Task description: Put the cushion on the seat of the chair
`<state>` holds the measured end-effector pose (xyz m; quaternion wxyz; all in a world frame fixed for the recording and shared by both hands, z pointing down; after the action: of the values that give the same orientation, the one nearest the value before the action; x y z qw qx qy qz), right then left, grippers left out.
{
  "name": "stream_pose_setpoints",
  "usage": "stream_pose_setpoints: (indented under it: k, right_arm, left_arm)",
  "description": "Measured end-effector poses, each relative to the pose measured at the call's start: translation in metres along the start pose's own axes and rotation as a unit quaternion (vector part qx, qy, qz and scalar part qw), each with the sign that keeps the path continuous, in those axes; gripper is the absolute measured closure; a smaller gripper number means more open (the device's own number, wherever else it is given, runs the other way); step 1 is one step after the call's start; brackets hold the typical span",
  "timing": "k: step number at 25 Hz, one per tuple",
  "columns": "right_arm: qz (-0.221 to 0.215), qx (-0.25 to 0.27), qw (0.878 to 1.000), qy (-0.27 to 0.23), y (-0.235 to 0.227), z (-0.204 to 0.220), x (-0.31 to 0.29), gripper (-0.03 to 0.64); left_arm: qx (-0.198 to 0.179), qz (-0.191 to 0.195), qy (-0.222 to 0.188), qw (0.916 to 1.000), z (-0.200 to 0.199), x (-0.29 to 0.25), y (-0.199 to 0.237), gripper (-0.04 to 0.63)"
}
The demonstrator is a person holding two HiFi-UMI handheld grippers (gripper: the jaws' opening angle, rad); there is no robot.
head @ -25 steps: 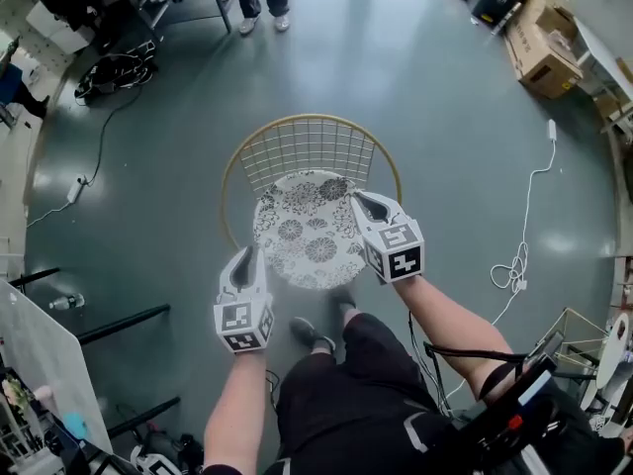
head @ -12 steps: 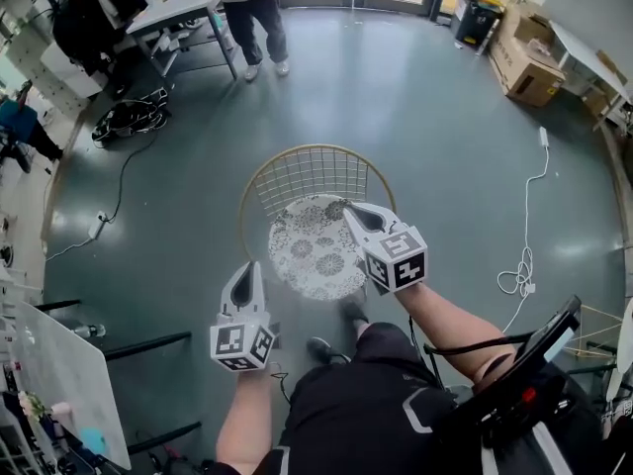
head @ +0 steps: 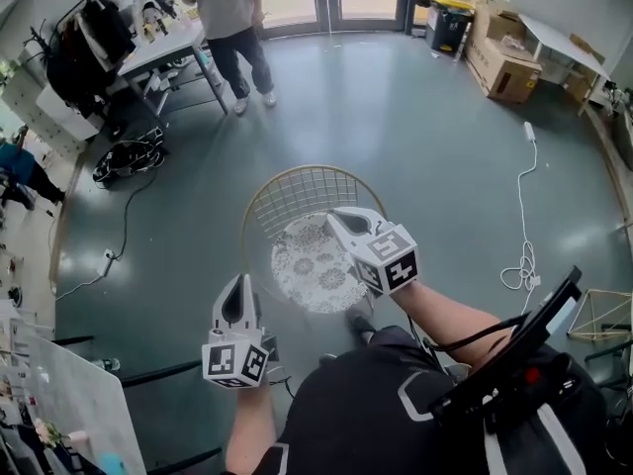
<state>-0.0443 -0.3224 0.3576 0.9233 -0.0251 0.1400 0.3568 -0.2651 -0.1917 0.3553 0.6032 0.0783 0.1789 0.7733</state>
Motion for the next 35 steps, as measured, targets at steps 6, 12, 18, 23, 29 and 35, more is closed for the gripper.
stream_pose_setpoints:
  k: [6,12,18,23,29,35]
  right_arm:
    - [-0.004,0.011,1.000,-0.024,0.010,-0.014,0.010,0.607]
    - [-0.004,0.009,0.999,-0.032,0.012,-0.022,0.012,0.607]
    - [-0.007,0.015,0.999,-0.032,0.013,-0.024,0.017,0.607]
    - [-0.009,0.015,0.999,-0.036,0.015,-0.028,0.018,0.607]
    - [-0.005,0.023,0.999,-0.042,0.014,-0.036,0.018,0.607]
    - [-0.004,0.023,0.999,-0.043,0.012,-0.037,0.016,0.607]
  left_arm:
    - [-0.013,-0.001,-0.011,0.9998,-0.010,0.008,-0.005,0.588]
    - [0.025,-0.017,-0.037,0.9989,-0.019,0.011,-0.001,0.588]
    - [0.018,-0.001,-0.032,0.9993,-0.019,0.009,-0.007,0.588]
    - [0.009,-0.004,-0.034,0.9994,-0.019,0.009,-0.008,0.588]
    - [-0.003,-0.014,-0.040,0.9991,-0.022,0.009,-0.010,0.588]
    - [-0.007,-0.025,-0.042,0.9988,-0.026,0.007,-0.005,0.588]
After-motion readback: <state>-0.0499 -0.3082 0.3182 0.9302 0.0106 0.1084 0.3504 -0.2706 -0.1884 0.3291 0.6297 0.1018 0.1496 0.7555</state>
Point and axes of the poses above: the fingertips, and each gripper's own axes: x backward along the fingers, y to its left, z out of its underside, the point moved 6 cm from there along x, backward along the fingers, and after that the axes turned 13 degrees about x, right-handed, at the moved point
